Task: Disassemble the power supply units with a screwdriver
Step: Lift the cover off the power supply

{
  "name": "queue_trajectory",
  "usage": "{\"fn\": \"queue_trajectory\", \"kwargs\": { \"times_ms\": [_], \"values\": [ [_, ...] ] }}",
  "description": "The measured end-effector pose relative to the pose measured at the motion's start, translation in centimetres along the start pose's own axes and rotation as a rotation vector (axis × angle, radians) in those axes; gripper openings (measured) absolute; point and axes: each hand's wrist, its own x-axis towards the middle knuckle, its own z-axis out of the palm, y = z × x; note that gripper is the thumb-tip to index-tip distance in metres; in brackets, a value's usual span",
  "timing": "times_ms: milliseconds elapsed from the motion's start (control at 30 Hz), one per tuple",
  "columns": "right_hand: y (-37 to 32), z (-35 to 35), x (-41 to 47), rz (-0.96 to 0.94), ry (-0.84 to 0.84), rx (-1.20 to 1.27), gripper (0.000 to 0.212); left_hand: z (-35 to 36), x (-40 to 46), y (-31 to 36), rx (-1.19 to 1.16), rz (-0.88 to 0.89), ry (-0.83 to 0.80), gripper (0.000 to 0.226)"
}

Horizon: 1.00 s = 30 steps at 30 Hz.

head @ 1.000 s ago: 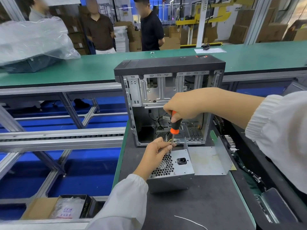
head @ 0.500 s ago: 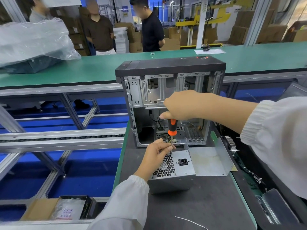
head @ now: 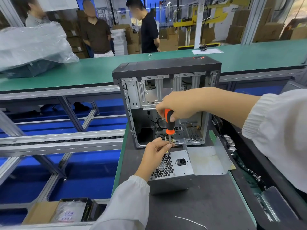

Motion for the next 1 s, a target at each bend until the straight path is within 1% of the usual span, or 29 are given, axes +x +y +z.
{"fn": "queue_trajectory", "kwargs": {
  "times_ms": [67, 133, 167, 200, 233, 267, 300, 333, 400, 600, 633, 700, 767, 833, 867, 933, 967, 1000],
  "values": [
    [0.1, -0.3, -0.1, 0.036, -0.041, 0.075, 0.031, -0.1, 0.0, -0.1, -0.009, -0.006, 0.017, 0.016],
    [-0.2, -0.4, -0.3, 0.179, -0.094, 0.171, 0.061, 0.0, 0.0, -0.2, -0.015, 0.004, 0.029, 0.016],
    [-0.6, -0.3, -0.2, 0.250, -0.090, 0.157, 0.075, 0.0, 0.0, -0.2, -0.015, 0.011, 0.032, 0.016],
    [-0.9, 0.0, 0.1, 0.301, -0.047, 0.094, 0.081, 0.1, 0.0, -0.2, -0.014, 0.016, 0.033, 0.015],
    [-1.1, 0.4, 0.5, 0.334, 0.036, 0.000, 0.078, 0.1, 0.0, -0.3, -0.012, 0.018, 0.032, 0.015],
    [-1.3, 0.9, 0.9, 0.343, 0.136, -0.091, 0.071, 0.1, 0.0, -0.3, -0.011, 0.018, 0.031, 0.014],
    [-1.5, 1.2, 1.1, 0.334, 0.214, -0.138, 0.063, 0.1, 0.1, -0.4, -0.010, 0.015, 0.031, 0.014],
    [-1.5, 1.4, 1.1, 0.319, 0.251, -0.140, 0.056, 0.1, 0.1, -0.4, -0.012, 0.013, 0.029, 0.014],
    [-1.2, 1.4, 1.0, 0.280, 0.217, -0.108, 0.048, 0.1, 0.1, -0.5, -0.020, 0.006, 0.012, 0.015],
    [0.3, 0.3, 0.5, 0.115, -0.075, -0.054, 0.030, -0.1, 0.1, -0.5, -0.059, -0.014, -0.029, 0.021],
    [0.4, 0.1, 0.4, 0.087, -0.087, -0.036, 0.024, 0.0, 0.1, -0.4, -0.061, -0.015, -0.027, 0.021],
    [0.5, -0.1, 0.3, 0.021, -0.057, -0.003, 0.017, -0.1, 0.0, -0.3, -0.059, -0.018, -0.016, 0.021],
    [0.5, -0.4, 0.3, -0.018, -0.019, 0.018, 0.020, -0.2, 0.0, -0.3, -0.048, -0.020, -0.006, 0.020],
    [0.6, -0.7, 0.2, -0.009, -0.008, 0.066, 0.027, -0.2, 0.1, -0.3, -0.045, -0.024, 0.000, 0.021],
    [0.6, -0.9, 0.2, 0.039, -0.015, 0.114, 0.035, -0.2, 0.1, -0.2, -0.048, -0.026, 0.004, 0.020],
    [0.5, -0.9, 0.2, 0.200, -0.045, 0.187, 0.063, -0.1, 0.1, -0.1, -0.045, -0.024, 0.011, 0.019],
    [0.2, -0.6, 0.2, 0.267, -0.057, 0.159, 0.073, -0.1, 0.1, -0.1, -0.041, -0.023, 0.012, 0.018],
    [-0.1, -0.2, 0.5, 0.307, -0.045, 0.080, 0.077, -0.1, 0.1, -0.1, -0.038, -0.023, 0.012, 0.018]
  ]
}}
